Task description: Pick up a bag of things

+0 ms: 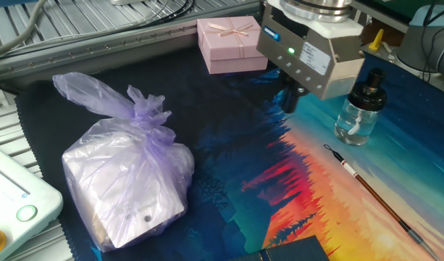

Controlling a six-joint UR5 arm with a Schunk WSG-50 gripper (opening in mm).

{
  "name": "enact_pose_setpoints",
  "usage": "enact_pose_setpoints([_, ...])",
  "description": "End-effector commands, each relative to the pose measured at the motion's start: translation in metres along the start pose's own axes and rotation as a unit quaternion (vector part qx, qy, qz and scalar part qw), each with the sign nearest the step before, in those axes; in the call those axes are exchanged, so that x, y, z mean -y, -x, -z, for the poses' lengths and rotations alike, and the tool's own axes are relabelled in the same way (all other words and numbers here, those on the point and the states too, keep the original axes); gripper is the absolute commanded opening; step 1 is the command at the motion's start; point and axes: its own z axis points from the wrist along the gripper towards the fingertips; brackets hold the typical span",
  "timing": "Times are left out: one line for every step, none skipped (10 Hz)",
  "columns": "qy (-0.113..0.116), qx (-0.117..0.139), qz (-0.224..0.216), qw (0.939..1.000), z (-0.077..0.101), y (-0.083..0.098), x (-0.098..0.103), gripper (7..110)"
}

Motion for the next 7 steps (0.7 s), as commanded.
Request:
enact_pose_setpoints([0.046,0.002,-0.013,0.9989,0.003,0.002,-0.022,7])
enact_pose_setpoints([0.052,0.011,-0.017,0.9985,0.003,0.006,-0.025,7])
enact_pose_setpoints([0.061,0.023,-0.017,0.9977,0.004,0.012,-0.029,7])
enact_pose_setpoints([0.065,0.035,-0.021,0.9970,0.004,0.018,-0.031,7])
enact_pose_setpoints([0.081,0.052,-0.020,0.9951,0.006,0.027,-0.039,7])
enact_pose_setpoints([0.081,0.065,-0.017,0.9944,0.007,0.033,-0.039,7])
enact_pose_setpoints([0.078,0.069,-0.013,0.9945,0.007,0.035,-0.037,7])
